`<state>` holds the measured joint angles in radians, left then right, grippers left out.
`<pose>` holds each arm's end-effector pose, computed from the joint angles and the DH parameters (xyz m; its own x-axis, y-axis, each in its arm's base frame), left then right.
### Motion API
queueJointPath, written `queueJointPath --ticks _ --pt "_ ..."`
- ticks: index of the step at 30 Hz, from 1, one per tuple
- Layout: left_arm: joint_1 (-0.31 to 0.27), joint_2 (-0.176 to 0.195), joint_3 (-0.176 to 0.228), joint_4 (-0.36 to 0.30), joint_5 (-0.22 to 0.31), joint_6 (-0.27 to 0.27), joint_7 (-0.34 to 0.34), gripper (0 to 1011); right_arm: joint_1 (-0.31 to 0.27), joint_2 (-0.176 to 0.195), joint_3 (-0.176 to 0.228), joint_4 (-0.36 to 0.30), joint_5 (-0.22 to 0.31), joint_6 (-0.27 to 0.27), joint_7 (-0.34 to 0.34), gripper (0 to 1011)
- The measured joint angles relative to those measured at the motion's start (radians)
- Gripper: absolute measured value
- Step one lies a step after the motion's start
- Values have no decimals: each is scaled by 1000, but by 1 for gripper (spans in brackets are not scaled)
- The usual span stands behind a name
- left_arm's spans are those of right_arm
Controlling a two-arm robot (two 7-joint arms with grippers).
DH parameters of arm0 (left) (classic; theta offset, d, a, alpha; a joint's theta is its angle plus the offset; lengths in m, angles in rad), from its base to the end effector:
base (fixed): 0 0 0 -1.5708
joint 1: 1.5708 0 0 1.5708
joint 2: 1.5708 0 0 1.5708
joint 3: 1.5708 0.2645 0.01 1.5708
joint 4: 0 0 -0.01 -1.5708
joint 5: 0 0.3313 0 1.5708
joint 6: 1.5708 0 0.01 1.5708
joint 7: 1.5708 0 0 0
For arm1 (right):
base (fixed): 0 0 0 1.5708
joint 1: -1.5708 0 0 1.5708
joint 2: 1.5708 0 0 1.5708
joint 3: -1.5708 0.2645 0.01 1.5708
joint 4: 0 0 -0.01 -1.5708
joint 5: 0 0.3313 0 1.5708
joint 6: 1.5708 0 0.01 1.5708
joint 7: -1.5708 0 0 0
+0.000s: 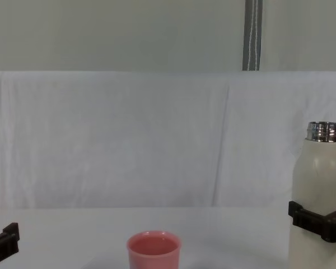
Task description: Grasp the thermos with one hand and pour water into the cup lid.
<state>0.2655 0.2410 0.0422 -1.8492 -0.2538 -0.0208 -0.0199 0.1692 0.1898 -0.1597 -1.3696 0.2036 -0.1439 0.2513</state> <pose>0.2818 0.0291 -0.2615 0.1246 0.9917 -0.0326 -0.9921 0.1240 -0.0175 0.3916 -0.0111 -0.2833 0.3585 -0.9331 0.0294 0.9297 0.3597 0.0794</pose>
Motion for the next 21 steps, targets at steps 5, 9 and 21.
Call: queueJointPath --ticks 5,9,21 --pt "0 0 0 0 0 0 0 1001 -10 1 3 -11 2 1 -1 1001" --pt "0 0 0 0 0 0 0 1001 -17 3 4 -18 2 3 -3 1001" --pt "0 0 0 0 0 0 0 1001 -41 12 12 -52 0 13 -10 1001"
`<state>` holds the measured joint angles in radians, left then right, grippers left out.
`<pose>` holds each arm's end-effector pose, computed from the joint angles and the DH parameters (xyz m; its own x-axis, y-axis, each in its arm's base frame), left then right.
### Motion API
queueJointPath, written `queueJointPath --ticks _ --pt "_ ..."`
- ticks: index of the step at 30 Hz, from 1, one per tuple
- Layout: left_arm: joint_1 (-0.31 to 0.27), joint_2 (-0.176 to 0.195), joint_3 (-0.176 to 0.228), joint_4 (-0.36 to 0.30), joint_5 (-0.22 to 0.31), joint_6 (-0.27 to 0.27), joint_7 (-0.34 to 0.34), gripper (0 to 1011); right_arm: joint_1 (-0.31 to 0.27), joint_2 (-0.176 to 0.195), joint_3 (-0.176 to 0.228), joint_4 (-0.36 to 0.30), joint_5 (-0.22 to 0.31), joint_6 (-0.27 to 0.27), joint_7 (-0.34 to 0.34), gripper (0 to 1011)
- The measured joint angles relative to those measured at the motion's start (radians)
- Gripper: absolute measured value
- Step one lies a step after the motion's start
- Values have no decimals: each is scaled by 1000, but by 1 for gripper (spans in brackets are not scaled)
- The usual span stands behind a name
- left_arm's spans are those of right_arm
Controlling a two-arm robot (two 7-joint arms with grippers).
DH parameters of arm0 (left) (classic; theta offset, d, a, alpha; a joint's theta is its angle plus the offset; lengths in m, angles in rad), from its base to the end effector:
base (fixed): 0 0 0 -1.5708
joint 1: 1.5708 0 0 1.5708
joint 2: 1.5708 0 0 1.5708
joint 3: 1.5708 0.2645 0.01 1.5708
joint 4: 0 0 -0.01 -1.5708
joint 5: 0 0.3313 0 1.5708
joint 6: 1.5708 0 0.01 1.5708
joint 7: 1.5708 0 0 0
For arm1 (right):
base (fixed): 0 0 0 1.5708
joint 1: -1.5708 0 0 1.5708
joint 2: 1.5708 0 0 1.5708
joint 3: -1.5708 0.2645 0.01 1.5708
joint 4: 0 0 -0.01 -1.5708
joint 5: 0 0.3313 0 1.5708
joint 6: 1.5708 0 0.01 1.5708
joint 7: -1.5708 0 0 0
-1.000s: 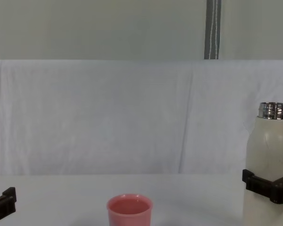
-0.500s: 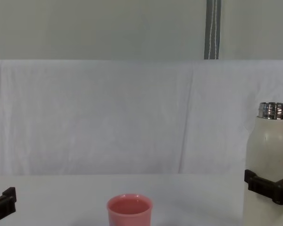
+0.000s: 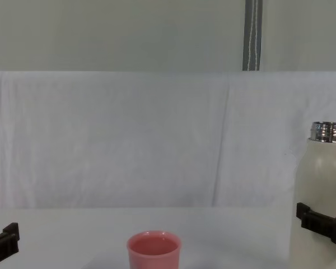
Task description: Grasp the thermos with one hand and pour water into the cup lid.
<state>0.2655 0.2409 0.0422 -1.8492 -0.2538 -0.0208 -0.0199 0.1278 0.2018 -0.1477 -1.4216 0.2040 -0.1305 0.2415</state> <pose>0.2818 0.0291 -0.2615 0.1245 0.9917 -0.0327 -0.9921 0.1240 -0.0176 0.3813 -0.0153 -0.2811 0.3470 -0.9373 0.0325 0.9342 0.3485 0.0761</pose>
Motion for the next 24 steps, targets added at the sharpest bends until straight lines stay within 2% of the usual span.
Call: queueJointPath --ticks 7,24 --pt "0 0 0 0 0 0 0 1001 -21 6 8 -24 -1 6 -4 1001" --pt "0 0 0 0 0 0 0 1001 -30 3 4 -39 -5 17 -6 1001"
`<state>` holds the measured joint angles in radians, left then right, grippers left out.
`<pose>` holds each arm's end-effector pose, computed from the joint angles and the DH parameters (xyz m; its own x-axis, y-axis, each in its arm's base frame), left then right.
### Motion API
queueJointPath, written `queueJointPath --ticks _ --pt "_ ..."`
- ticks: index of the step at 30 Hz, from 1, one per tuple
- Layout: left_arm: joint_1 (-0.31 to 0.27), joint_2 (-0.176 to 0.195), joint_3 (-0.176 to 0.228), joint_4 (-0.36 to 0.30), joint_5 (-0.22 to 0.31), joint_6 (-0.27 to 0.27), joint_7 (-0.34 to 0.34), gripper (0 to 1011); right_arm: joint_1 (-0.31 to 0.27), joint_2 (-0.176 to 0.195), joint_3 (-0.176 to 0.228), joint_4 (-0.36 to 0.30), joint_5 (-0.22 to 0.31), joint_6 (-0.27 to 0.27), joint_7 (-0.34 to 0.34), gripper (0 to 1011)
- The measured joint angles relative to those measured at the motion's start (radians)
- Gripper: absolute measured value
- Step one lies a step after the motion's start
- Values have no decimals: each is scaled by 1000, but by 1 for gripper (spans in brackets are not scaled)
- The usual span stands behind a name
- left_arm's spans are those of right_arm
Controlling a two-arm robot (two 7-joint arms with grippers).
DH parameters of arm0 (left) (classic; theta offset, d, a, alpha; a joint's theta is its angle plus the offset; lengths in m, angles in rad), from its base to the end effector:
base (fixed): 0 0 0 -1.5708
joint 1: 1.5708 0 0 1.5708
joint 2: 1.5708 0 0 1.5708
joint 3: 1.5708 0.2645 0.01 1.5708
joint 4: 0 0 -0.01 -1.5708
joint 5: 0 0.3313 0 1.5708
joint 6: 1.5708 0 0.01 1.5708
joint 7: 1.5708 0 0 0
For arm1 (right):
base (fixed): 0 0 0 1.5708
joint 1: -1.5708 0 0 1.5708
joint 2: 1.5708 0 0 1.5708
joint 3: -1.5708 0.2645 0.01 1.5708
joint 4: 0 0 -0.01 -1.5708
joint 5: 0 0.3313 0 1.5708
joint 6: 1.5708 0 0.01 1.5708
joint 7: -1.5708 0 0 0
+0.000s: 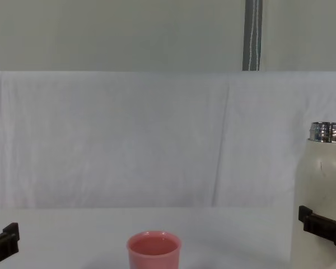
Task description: Grasp the thermos with one hand and pour water into the cup lid.
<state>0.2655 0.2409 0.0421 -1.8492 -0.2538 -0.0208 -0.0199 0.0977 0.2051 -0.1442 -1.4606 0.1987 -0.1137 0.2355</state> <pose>0.2818 0.0291 -0.2614 0.1245 0.9917 -0.0327 -0.9921 0.1239 -0.0176 0.3736 -0.0145 -0.2794 0.3460 -0.9376 0.0344 0.9352 0.3476 0.0673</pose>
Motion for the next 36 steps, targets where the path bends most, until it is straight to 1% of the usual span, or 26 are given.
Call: queueJointPath --ticks 21,36 --pt "0 0 0 0 0 0 0 1001 -33 4 1 -45 -11 16 -12 1001" --pt "0 0 0 0 0 0 0 1001 -75 8 16 -90 -14 25 -24 1001"
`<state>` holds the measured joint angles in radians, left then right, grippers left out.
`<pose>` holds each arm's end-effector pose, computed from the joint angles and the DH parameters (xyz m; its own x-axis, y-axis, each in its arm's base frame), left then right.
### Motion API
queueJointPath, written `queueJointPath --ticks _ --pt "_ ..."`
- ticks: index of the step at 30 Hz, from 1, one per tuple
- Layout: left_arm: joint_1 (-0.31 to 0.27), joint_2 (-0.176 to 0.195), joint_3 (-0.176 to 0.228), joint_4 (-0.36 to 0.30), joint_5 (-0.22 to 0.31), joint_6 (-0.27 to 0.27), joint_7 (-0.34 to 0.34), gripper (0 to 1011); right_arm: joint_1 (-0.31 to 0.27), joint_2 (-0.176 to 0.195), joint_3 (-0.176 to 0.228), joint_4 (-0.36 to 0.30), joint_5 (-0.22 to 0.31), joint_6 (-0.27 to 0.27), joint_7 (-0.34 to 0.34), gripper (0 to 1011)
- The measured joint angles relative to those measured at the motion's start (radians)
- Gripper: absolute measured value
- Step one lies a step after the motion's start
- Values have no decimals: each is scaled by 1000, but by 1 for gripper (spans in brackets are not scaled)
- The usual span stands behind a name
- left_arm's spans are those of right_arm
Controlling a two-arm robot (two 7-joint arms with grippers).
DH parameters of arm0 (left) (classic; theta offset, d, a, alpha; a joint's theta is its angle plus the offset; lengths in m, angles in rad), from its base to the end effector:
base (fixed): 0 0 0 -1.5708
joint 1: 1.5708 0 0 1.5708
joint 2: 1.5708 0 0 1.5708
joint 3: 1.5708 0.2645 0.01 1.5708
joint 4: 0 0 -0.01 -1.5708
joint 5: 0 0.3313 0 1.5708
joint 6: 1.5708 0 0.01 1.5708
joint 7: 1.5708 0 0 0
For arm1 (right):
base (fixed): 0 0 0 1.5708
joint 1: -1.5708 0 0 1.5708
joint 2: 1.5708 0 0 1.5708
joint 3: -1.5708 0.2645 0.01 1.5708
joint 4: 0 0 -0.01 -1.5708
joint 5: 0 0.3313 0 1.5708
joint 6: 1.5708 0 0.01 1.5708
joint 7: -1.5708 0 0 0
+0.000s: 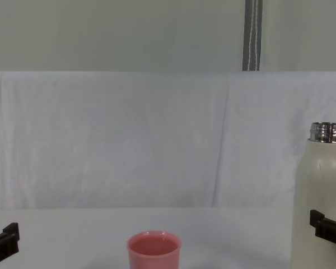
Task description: Grasp the thermos with one hand and pour water into the cup lid.
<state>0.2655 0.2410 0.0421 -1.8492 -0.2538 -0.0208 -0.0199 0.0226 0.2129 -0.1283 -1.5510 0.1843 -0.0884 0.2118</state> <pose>0.2818 0.0291 -0.2614 0.1245 0.9917 -0.0326 -0.9921 0.1240 -0.0176 0.3545 -0.0155 -0.2756 0.3270 -0.9441 0.0426 0.9426 0.3291 0.0567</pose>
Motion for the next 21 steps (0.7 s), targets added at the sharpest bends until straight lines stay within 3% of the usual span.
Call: queueJointPath --ticks 12,21 --pt "0 0 0 0 0 0 0 1001 -52 8 6 -52 -3 1 0 1001" --pt "0 0 0 0 0 0 0 1001 -79 11 -18 -55 -1 -13 24 1001"
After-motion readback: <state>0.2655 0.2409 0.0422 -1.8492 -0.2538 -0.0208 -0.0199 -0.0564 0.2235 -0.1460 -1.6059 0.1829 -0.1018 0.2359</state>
